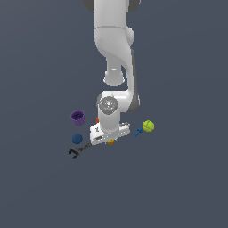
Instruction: Pick up a designated object from a clutter of objects.
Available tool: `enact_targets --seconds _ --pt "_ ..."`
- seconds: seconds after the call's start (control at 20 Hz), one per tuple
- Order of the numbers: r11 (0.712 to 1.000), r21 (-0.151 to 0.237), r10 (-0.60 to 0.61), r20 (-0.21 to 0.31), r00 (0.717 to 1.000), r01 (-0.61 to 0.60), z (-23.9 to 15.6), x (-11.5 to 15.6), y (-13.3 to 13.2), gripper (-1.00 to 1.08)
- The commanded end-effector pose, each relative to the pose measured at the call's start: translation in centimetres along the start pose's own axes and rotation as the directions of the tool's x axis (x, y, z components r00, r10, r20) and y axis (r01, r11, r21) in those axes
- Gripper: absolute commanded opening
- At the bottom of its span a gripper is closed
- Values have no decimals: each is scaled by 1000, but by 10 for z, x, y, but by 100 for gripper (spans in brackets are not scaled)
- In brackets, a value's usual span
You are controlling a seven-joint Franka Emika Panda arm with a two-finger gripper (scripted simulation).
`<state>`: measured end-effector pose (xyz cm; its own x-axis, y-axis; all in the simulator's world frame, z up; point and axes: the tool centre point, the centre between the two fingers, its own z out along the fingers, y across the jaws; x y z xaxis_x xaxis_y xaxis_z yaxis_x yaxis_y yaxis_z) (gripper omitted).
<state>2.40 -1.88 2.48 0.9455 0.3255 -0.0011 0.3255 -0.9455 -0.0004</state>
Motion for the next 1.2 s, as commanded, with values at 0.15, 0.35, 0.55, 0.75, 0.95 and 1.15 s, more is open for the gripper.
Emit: enact_targets --seconds 0.15,0.35,0.55,0.75,0.95,1.15 --pt "1000 0 0 -1 1000 0 -13 -7 1 -100" --pt "1000 0 0 -1 1000 0 -30 -17 3 -100" --pt "1000 0 0 -1 1000 0 -54 -31 5 -100" --pt "1000 0 0 -1 1000 0 -83 -48 7 -100" --pt "1000 0 0 -1 1000 0 -113 -65 10 -100" --pt "1000 0 0 -1 1000 0 -144 -83 12 -100"
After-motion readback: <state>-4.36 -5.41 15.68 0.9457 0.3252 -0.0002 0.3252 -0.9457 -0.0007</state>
